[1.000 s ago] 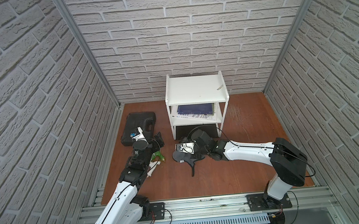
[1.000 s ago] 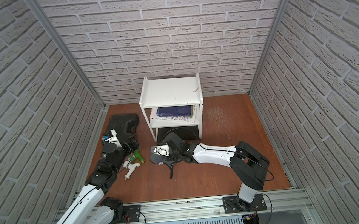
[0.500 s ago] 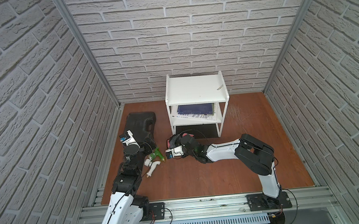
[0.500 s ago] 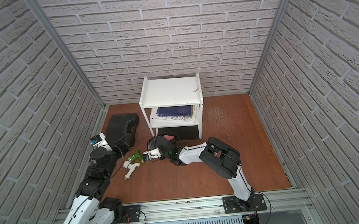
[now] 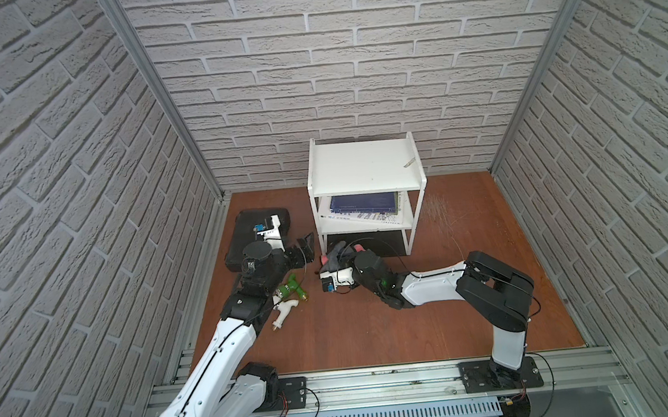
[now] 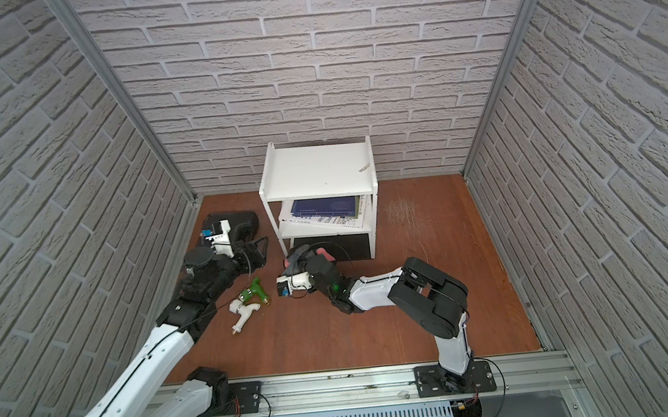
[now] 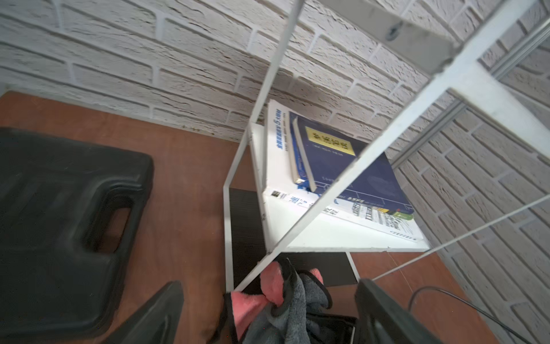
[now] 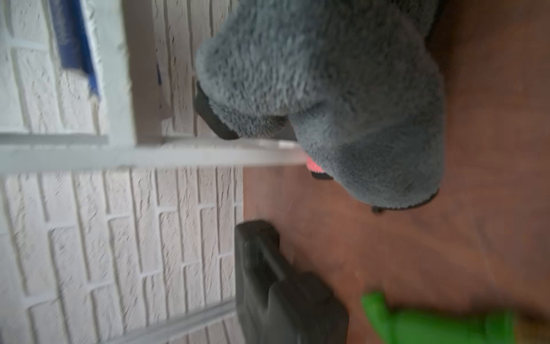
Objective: Wipe the bookshelf clean with a cloth
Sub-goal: Hold the shelf at the center of the board.
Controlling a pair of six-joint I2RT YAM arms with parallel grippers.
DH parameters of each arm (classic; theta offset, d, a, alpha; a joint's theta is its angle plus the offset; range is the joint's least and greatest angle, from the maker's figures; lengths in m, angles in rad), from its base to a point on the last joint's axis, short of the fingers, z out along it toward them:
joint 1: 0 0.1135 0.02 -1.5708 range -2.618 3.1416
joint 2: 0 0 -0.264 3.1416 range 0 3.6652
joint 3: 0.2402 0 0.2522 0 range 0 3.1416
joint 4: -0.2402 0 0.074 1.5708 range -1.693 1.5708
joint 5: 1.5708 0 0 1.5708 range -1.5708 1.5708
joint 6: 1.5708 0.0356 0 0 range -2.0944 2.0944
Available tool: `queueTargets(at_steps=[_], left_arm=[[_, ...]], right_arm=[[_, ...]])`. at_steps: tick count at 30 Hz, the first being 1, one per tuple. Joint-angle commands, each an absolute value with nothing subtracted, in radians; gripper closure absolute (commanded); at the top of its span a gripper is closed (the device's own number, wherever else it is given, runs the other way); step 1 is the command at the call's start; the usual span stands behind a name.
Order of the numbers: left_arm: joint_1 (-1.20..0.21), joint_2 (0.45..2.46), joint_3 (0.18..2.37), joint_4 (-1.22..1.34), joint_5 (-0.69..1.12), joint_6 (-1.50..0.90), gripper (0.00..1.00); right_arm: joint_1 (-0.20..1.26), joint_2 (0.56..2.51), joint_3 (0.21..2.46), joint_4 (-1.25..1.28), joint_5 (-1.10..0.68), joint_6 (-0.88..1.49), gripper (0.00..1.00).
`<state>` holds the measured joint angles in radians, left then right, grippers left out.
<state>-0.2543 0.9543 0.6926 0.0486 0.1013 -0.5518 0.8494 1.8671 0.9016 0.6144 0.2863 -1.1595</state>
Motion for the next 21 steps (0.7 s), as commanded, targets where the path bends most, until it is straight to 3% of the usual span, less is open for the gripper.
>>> queueTargets(at_steps=[1, 3, 10, 16, 21], left_arm=[[-0.327, 1.059, 0.789, 0.167, 0.055, -0.408, 0.07], [-0.334, 1.139, 0.834, 0.201, 0.007, -0.386, 0.12], [-0.334, 1.267, 0.907, 0.273, -0.022, -0.348, 0.52], [-0.315, 1.254, 0.906, 0.205, -0.008, -0.249, 0.77], [-0.299, 1.258, 0.915, 0.159, 0.037, -0.212, 1.00]], right_arm=[[0.803, 1.793, 0.885, 0.757, 0.370, -1.243, 0.97], [0.805, 1.843, 0.897, 0.802, 0.351, -1.281, 0.97], [0.735, 2.070, 0.933, 1.058, 0.469, -1.451, 0.97], [0.647, 2.056, 0.901, 0.856, 0.512, -1.455, 0.97], [0.776, 2.186, 1.105, 0.739, 0.478, -1.471, 0.97]])
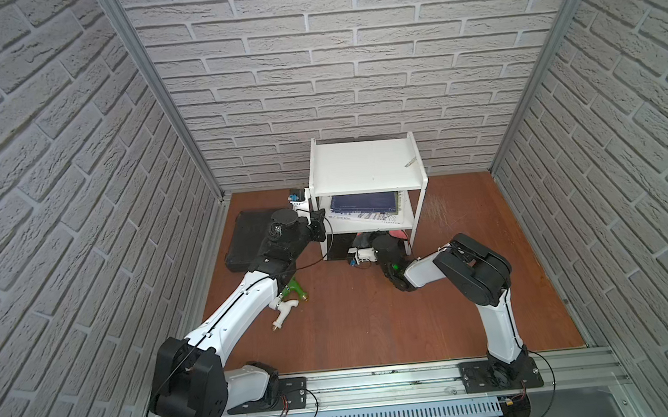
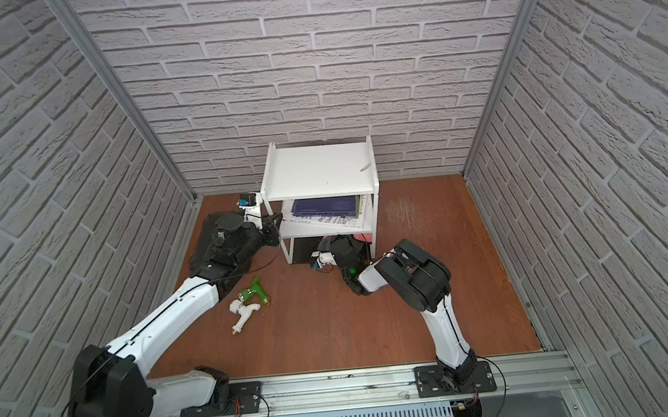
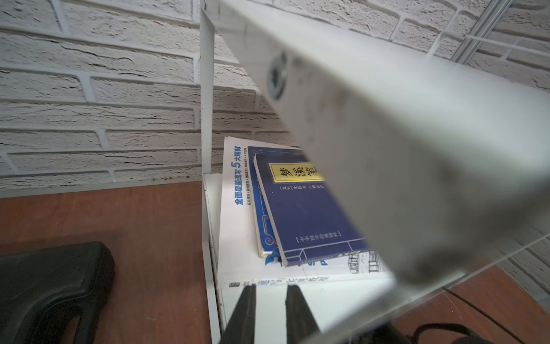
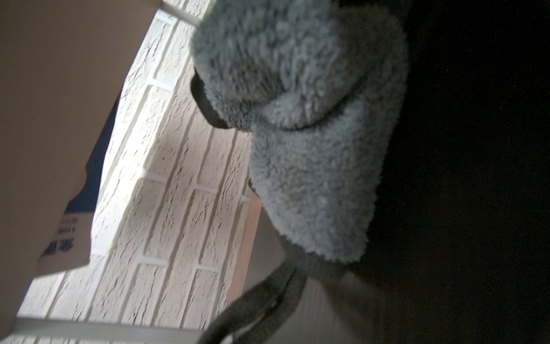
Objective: Wipe the bookshelf clean with a cloth
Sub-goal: Hold the shelf at the center of the board, then wipe the dust from the shelf.
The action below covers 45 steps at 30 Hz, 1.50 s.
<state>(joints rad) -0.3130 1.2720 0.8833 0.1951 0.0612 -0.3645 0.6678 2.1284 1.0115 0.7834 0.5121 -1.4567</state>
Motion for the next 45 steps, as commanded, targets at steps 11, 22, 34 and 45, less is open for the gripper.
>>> queueTargets(at_steps=[11, 22, 34, 45], left_arm=[[-0.284, 1.259, 0.880, 0.129, 0.066, -0.184, 1.00], [-0.294, 1.262, 0.850, 0.134, 0.053, -0.164, 1.00], [-0.270, 1.246, 0.855, 0.080, 0.034, -0.191, 1.00], [-0.278, 1.177, 0.775, 0.182, -0.046, -0.269, 1.00]], right_arm=[[0.618, 2.216, 1.089, 0.683, 0.552, -1.496, 0.97], [0.720, 2.361, 1.354, 0.616, 0.467, -1.506, 0.97], [0.693, 1.933, 0.819, 0.632, 0.349, -1.274, 0.98], [0.529, 1.129, 0.516, 0.536, -0.072, -0.059, 0.97]])
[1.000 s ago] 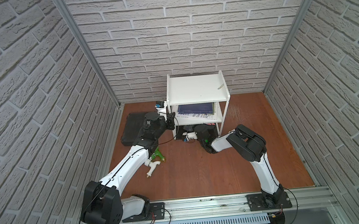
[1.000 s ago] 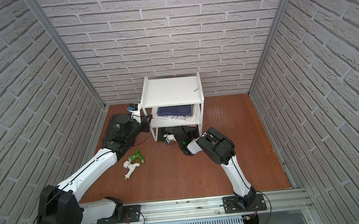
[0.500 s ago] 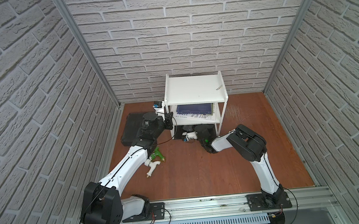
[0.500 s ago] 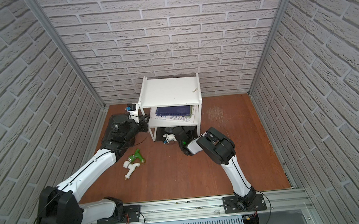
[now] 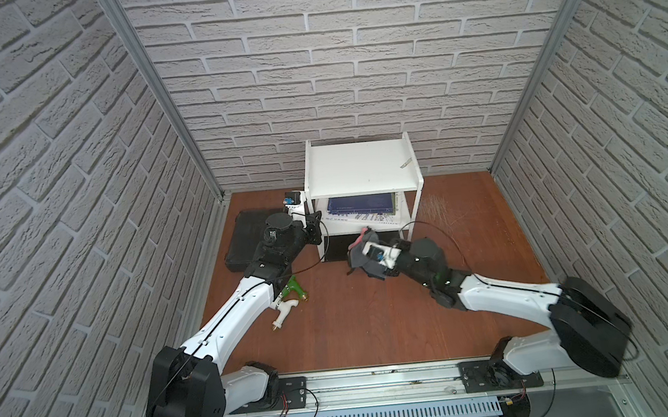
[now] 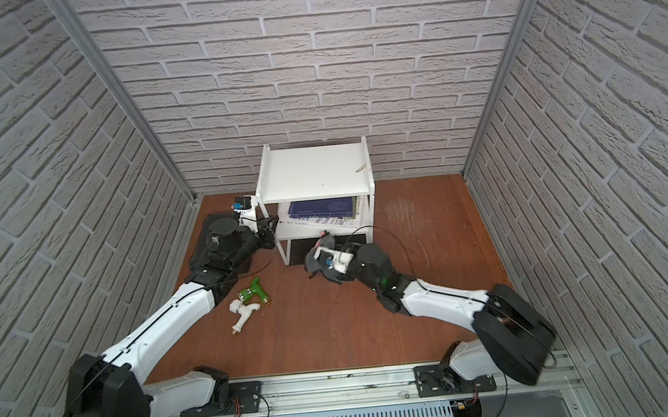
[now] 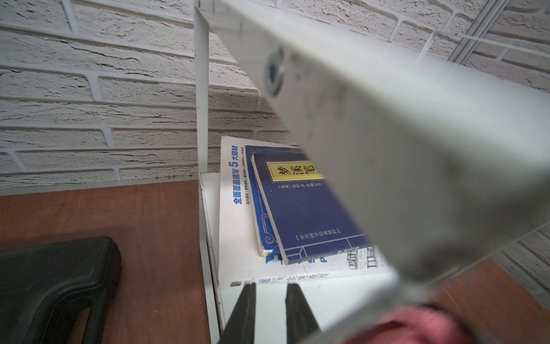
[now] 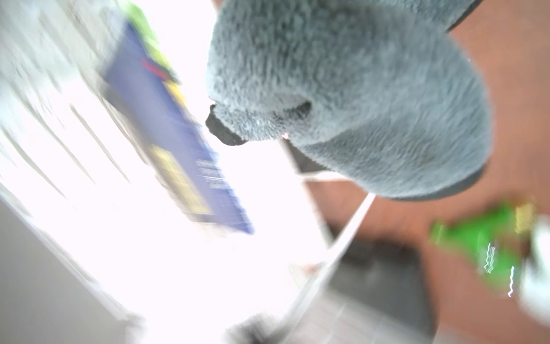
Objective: Wipe the bookshelf clean with a cloth
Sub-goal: Wipe the dust from the shelf.
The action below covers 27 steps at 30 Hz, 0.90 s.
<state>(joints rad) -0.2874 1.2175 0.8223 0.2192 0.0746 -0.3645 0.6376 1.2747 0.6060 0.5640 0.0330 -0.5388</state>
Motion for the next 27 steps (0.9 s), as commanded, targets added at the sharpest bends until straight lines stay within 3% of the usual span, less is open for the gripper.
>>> queueTargets(at_steps=[1, 5, 9, 14, 21, 24, 27], left_arm=[[-0.276, 1.167, 0.760, 0.204, -0.054, -0.279, 1.00], [-0.243, 1.157, 0.751, 0.206, -0.017, -0.286, 1.00], [-0.220, 1.167, 0.754, 0.200, 0.021, -0.277, 1.00], [-0.195, 1.224, 0.801, 0.186, 0.099, -0.270, 1.00], [-0.208, 1.269, 0.806, 0.201, 0.123, -0.291, 1.00], [-0.222, 1.260, 0.791, 0.204, 0.111, -0.300, 1.00], [-0.239, 1.253, 0.776, 0.207, 0.097, -0.301, 1.00]], right_arm=[[0.497, 1.050, 0.481, 0.495, -0.031, 0.012, 0.97], [0.314, 0.831, 0.394, 0.263, -0.013, 0.306, 0.97], [0.228, 0.864, 0.427, 0.252, -0.001, 0.516, 0.98], [0.178, 1.219, 0.700, 0.171, -0.085, 0.563, 0.97], [0.131, 1.808, 1.198, 0.080, -0.471, 0.696, 0.97], [0.153, 1.922, 1.261, 0.040, -0.594, 0.721, 0.97], [0.173, 1.953, 1.127, 0.146, -0.684, 0.781, 0.97]])
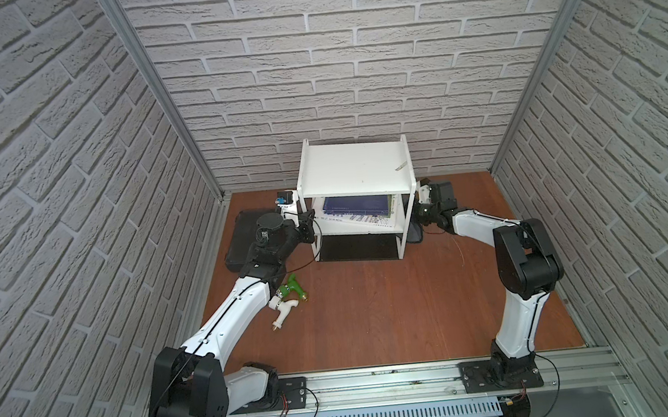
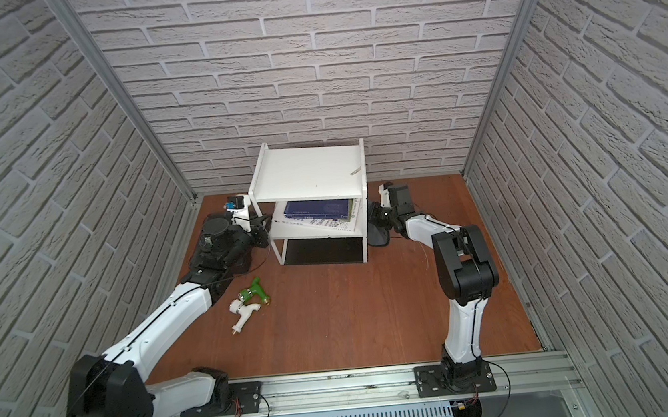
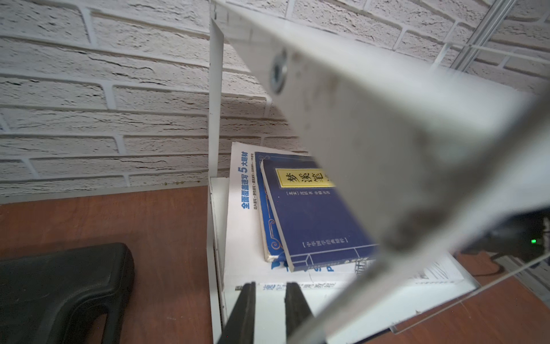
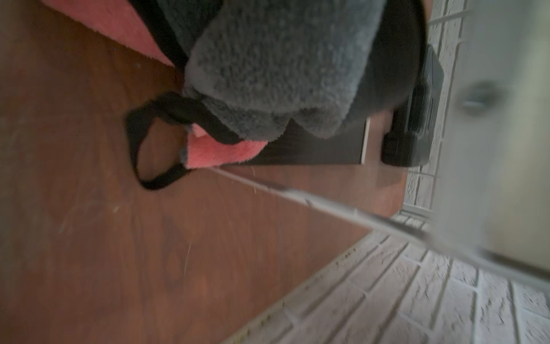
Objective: Wipe the bookshelf clean with a cloth
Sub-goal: Wipe the dust from the shelf.
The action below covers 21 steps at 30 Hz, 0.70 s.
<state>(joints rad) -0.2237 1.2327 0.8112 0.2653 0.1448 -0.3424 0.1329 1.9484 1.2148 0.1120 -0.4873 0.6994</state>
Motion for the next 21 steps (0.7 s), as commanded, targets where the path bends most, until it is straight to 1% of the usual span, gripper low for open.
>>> queueTargets(at_steps=[1, 3, 5, 7, 9, 11, 13, 15, 17, 19, 21], left_arm=[[-0.242, 1.253, 0.776, 0.205, 0.096, -0.302, 1.00], [-0.244, 1.258, 0.777, 0.203, 0.097, -0.304, 1.00], [-0.243, 1.266, 0.781, 0.202, 0.099, -0.302, 1.00], [-0.245, 1.269, 0.783, 0.203, 0.098, -0.303, 1.00], [-0.247, 1.267, 0.784, 0.205, 0.093, -0.302, 1.00], [-0.251, 1.269, 0.787, 0.204, 0.091, -0.302, 1.00], [-0.254, 1.277, 0.790, 0.204, 0.092, -0.301, 1.00], [-0.254, 1.287, 0.793, 0.208, 0.094, -0.302, 1.00], [-0.256, 1.299, 0.802, 0.207, 0.103, -0.302, 1.00], [-0.258, 1.314, 0.812, 0.206, 0.115, -0.303, 1.00], [-0.273, 1.334, 0.825, 0.211, 0.120, -0.304, 1.00]], right_arm=[[0.171, 1.958, 1.088, 0.216, -0.695, 0.807, 0.97], [0.151, 2.003, 1.103, 0.258, -0.690, 0.857, 0.97], [0.135, 2.082, 1.226, 0.262, -0.690, 0.924, 0.97], [0.137, 2.163, 1.358, 0.267, -0.652, 0.982, 0.97], [0.148, 2.232, 1.437, 0.290, -0.621, 1.062, 0.97], [0.176, 2.259, 1.402, 0.375, -0.616, 1.108, 0.97], [0.203, 2.232, 1.300, 0.387, -0.619, 1.075, 0.97], [0.215, 2.203, 1.166, 0.463, -0.675, 1.088, 0.97], [0.192, 2.206, 1.089, 0.595, -0.762, 1.171, 0.97], [0.148, 2.226, 1.087, 0.691, -0.782, 1.282, 0.97], [0.108, 2.231, 1.145, 0.663, -0.732, 1.294, 0.97]])
